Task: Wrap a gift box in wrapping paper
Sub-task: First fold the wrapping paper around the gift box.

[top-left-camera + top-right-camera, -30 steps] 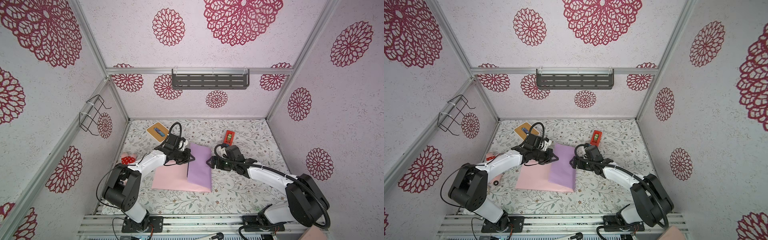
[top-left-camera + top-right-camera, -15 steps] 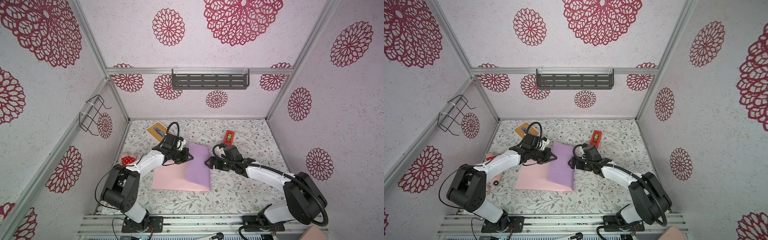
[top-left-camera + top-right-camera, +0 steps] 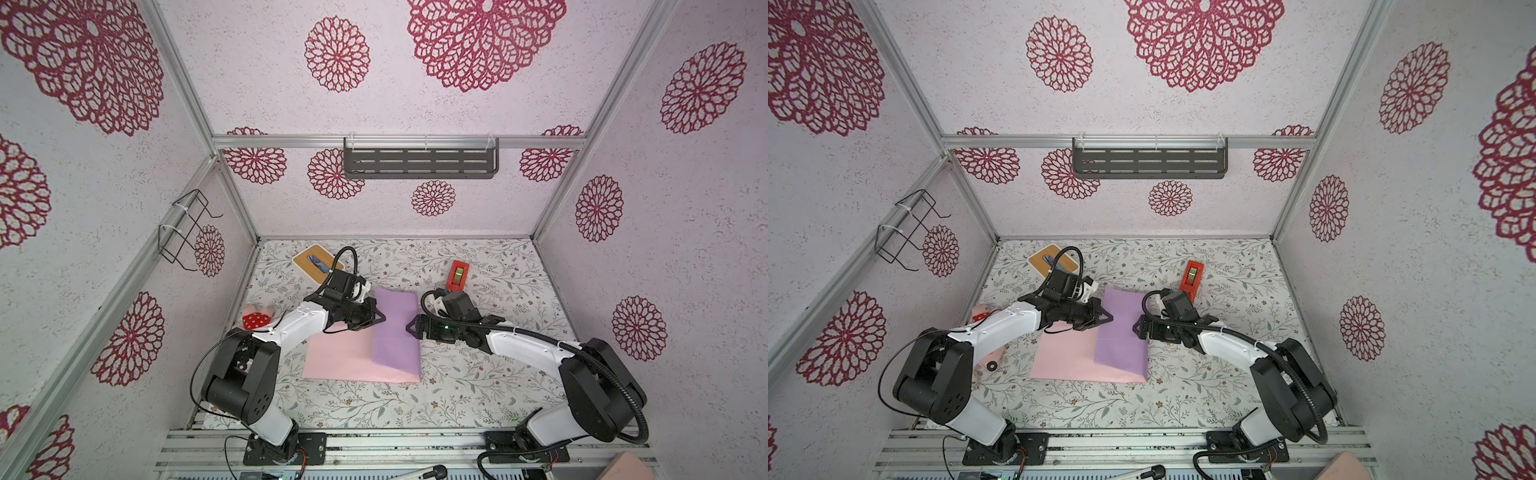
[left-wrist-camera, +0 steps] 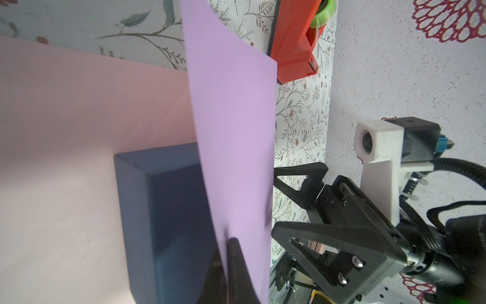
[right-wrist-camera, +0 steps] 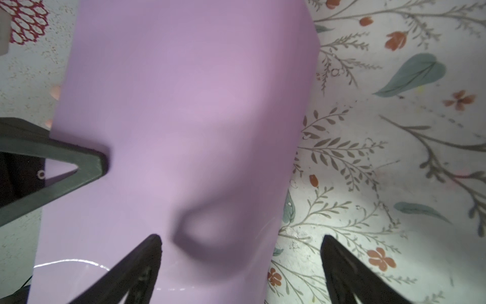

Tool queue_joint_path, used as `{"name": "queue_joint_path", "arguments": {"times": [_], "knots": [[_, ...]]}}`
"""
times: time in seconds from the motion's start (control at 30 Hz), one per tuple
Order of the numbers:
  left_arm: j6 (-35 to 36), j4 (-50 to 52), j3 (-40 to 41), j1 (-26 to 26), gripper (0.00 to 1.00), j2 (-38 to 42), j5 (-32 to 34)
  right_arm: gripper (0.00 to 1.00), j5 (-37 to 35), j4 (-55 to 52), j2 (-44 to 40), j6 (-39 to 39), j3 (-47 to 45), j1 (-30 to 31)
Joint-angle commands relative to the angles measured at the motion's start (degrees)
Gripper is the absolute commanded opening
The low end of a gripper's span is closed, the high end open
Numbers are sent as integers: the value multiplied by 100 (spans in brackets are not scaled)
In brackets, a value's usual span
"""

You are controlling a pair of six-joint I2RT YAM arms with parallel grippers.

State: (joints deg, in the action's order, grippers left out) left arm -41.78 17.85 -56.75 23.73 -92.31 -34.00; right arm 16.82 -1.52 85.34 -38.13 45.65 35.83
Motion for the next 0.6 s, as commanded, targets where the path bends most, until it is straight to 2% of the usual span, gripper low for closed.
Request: {"name": "queue_joint_path", "arguments": {"times": [0.0, 0.57], "knots": [[65, -98, 68, -68, 0, 36, 31, 95, 81, 11, 54, -6, 215, 35], [151, -40, -3, -138, 0, -183, 148, 95, 90, 11, 189, -18, 202, 82]]}}
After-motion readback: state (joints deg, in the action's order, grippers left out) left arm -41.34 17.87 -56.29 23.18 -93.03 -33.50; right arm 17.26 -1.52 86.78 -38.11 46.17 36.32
